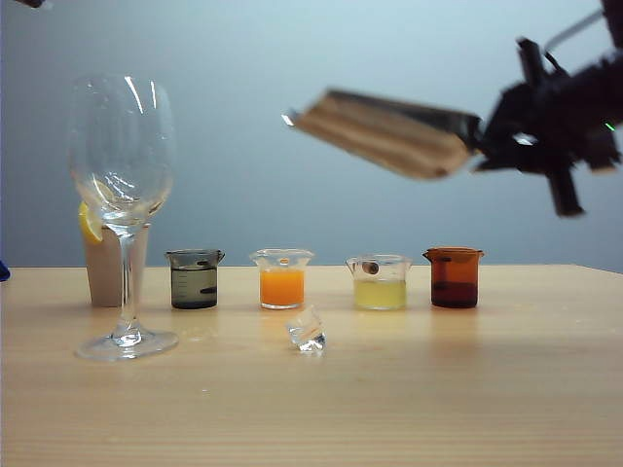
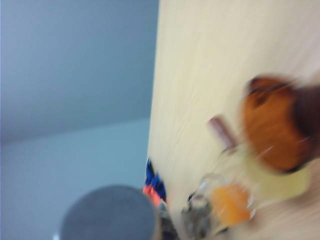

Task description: Pick up the ice scoop on the desk filled with ice cubes, pour the ice into the goblet, and finally put the scoop back on the table.

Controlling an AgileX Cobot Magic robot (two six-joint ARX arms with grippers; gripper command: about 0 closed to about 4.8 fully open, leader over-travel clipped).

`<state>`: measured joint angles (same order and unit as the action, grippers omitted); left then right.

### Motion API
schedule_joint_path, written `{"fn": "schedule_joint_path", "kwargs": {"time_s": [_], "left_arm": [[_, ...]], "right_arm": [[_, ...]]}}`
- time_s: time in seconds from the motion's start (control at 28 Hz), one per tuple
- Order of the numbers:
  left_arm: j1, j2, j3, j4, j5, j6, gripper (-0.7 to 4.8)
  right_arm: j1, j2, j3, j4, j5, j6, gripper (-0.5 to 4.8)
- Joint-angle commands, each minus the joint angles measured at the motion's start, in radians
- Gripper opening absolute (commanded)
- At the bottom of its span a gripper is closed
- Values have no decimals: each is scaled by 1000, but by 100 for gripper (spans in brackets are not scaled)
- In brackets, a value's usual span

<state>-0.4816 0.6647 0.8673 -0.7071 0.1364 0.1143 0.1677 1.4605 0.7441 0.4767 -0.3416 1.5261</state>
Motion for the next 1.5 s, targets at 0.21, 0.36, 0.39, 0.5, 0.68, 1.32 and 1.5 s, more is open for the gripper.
{"fn": "schedule_joint_path", "kwargs": {"time_s": [0.21,0.36,0.39,0.5,0.68,1.32,1.5], "left_arm": [[48,49,5,36,2,-10,-5],[172,57,5,94,63,-10,-5],[193,57,6,103,83,-10,-5],[223,56,6,87,142,-16,-5],[223,45,6,84,168,-66,-5],[222,25,6,40,168,-66,-5],[222,25,6,31,168,-66,-5]], "right_arm": [[64,35,357,-269,-58,-72,-6],[106,100,496,-324,-53,-90,-6],[116,117,521,-325,-53,-89,-6],[166,183,616,-373,-54,-89,-6],[242,275,714,-375,-28,-90,-6],[290,335,819,-405,6,-297,-6],[290,335,819,-420,2,-330,-6]]}}
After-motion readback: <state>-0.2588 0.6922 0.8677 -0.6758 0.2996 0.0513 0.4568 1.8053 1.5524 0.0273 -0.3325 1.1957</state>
